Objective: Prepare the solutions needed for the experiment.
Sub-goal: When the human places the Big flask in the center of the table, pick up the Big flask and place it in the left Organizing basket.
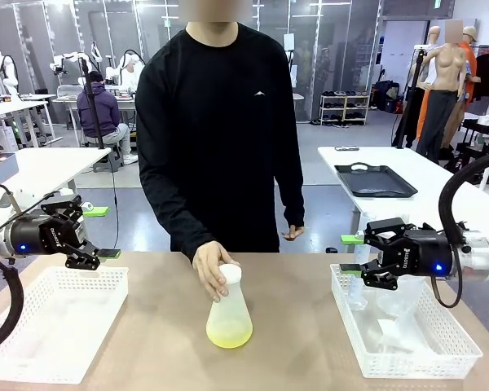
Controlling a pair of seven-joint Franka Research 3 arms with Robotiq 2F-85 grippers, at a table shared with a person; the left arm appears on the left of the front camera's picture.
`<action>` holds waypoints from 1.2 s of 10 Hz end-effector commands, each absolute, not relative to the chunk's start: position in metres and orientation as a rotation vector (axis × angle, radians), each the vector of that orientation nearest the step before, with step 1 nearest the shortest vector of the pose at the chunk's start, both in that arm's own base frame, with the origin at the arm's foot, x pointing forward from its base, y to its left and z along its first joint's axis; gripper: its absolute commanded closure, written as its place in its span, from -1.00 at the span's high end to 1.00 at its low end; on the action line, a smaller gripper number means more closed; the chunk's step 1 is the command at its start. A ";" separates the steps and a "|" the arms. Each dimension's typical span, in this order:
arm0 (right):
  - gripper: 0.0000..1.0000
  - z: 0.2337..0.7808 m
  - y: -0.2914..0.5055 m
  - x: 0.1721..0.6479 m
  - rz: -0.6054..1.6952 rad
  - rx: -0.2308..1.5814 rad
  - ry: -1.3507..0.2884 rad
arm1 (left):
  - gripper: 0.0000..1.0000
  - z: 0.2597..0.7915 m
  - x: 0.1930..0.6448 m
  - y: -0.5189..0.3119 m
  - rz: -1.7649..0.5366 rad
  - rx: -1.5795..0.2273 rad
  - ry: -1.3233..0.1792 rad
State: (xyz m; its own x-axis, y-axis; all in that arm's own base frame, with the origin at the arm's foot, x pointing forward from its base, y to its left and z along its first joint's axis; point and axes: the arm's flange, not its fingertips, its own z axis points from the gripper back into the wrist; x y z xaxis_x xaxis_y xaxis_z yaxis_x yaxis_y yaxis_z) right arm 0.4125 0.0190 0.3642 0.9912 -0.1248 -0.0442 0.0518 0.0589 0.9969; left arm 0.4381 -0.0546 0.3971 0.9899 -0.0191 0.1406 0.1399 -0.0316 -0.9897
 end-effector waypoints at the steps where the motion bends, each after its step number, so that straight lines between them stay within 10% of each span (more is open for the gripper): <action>1: 0.27 0.364 0.019 0.412 -0.132 1.506 -0.059 | 1.00 0.398 0.437 -0.055 -0.137 -1.601 -0.101; 12: 0.27 0.364 0.019 0.412 -0.132 1.506 -0.059 | 1.00 0.408 0.451 -0.087 -0.323 -1.491 -0.224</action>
State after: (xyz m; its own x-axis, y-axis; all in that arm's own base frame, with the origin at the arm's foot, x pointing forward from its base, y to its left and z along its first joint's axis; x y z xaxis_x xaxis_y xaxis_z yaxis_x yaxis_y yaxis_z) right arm 0.4125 0.0185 0.3642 0.9910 -0.1261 -0.0442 0.0519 0.0591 0.9969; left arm 0.4452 -0.0778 0.4062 0.9695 -0.0561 0.2387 0.2390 -0.0022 -0.9710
